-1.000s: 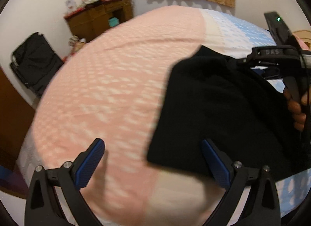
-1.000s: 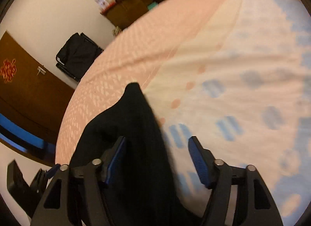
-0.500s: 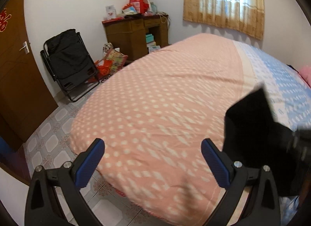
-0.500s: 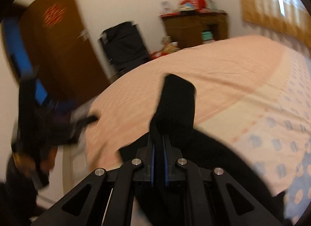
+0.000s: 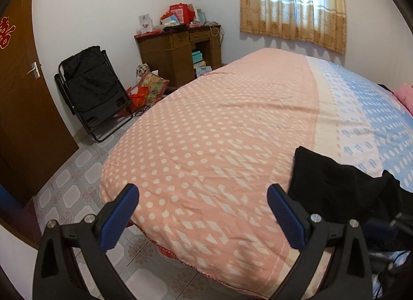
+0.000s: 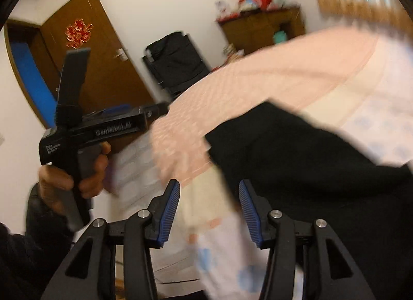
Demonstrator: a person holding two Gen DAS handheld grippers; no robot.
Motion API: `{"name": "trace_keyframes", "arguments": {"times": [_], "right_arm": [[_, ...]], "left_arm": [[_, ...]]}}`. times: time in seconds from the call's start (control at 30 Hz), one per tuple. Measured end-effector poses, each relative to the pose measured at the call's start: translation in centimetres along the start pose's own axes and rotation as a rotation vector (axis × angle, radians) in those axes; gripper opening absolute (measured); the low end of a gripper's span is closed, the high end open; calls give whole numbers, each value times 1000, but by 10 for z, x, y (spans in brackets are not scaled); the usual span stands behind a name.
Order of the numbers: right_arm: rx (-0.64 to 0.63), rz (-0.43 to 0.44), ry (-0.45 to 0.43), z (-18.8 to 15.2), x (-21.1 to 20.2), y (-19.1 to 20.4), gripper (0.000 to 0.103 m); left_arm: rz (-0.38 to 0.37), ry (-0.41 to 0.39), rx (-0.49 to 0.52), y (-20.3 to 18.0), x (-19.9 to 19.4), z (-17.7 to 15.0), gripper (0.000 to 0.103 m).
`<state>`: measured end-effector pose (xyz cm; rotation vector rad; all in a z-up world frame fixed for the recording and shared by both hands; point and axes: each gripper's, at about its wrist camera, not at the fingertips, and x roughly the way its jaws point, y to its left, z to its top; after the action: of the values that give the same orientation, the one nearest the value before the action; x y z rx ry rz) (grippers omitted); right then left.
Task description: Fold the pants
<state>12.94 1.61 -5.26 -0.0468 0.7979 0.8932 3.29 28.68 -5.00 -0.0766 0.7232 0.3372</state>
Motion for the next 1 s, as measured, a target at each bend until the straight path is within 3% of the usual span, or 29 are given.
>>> {"name": "trace_keyframes", "arguments": {"times": [0.1,0.27,0.3,0.33,0.37,0.43,0.67,0.77,0.87,0.93,1.0], "right_arm": [[-88,-137,18,-2,6,6,49],[-195,-148,58,-10,28,15,42],[-231,-185,64,-11,37,18,37],[-256,-222,83,-14,45,17,21],[-264,-242,109,-19,51,16,14],[-240,-227,90,-19,45,12,6],[-248,-213,68,-23,10,7,6],[-224,-179,101,-31,21,5,8],[-169,-157,59,-34,24,1,13],[-109,-103,66,-29,19,-4,20],[-48,-33,50,-24,6,-9,20]], "left_arm": [[3,23,-17,-1,0,-1,102],[26,23,-21,5,-5,-3,102],[28,26,-26,6,-6,-2,102],[29,26,-28,6,-6,-3,102],[28,26,-28,7,-7,-3,102],[33,22,-22,7,-7,-2,102],[5,33,-15,-2,-4,-4,102],[-13,44,9,-16,-2,-5,102],[-51,59,18,-24,-2,-8,102],[-69,60,30,-29,-4,-10,102],[-82,38,81,-39,-10,-14,102]]}}
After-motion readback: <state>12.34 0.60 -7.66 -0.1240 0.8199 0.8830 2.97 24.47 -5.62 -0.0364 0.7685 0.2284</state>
